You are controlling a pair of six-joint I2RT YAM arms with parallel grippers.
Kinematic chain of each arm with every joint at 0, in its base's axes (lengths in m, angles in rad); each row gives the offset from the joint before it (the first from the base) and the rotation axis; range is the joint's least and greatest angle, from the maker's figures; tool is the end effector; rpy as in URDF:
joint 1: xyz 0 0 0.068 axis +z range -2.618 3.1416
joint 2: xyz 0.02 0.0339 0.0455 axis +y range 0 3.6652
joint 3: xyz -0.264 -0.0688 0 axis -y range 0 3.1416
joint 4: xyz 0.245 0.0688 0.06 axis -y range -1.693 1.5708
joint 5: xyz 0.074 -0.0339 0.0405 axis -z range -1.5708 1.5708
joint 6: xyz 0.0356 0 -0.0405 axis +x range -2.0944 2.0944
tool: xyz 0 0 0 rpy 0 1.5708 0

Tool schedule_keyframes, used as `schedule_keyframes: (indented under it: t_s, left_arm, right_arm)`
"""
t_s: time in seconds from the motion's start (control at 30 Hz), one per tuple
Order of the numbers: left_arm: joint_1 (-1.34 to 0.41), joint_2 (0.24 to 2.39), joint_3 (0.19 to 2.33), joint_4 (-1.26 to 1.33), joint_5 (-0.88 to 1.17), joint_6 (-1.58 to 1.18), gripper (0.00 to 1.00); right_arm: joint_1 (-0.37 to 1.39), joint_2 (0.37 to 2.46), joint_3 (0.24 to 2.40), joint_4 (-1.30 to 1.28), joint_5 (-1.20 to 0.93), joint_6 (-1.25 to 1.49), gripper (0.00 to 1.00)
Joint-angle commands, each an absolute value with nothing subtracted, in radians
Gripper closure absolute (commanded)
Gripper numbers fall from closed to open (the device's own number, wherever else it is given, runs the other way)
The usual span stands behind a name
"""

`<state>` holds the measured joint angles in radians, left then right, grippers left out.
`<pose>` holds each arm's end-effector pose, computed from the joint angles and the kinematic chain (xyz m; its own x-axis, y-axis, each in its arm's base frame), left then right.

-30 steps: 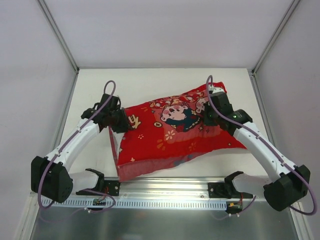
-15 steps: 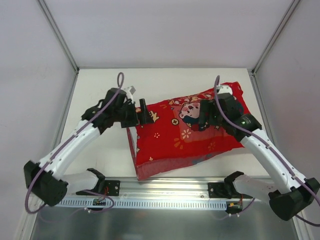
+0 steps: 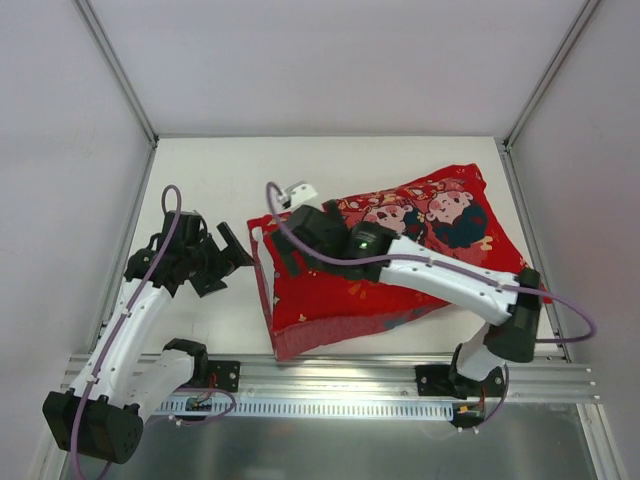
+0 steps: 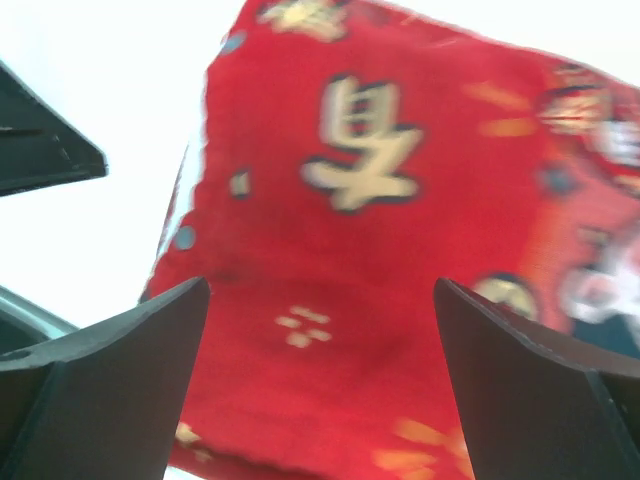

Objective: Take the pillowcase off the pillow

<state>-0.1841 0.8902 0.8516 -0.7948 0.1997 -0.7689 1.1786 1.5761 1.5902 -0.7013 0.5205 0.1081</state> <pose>0.1700 -0.0388 0.2886 -0.7389 -0.5556 -0.3811 -0.2828 0.7692 -0.5731 0.1488 0.3135 0.3744 -0.3117 -0.5087 -0.8025 -0.6248 0.7461 -0.2302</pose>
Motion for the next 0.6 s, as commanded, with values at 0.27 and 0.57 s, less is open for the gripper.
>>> schedule_keyframes:
  t_s: [0.27,0.57]
  left_arm:
    - [-0.17,0.87,0.804,-0.821,0.219,-0.799,0.01]
    - [-0.17,0.851,0.756,-0.787,0.252,-0.818,0.01]
  right_arm:
    - [1.233,1.922,1.867,-0.824,0.569,0.13,0.1]
    - [1.193,1.896,1.847,-0.824,0.545,0.181,0.93]
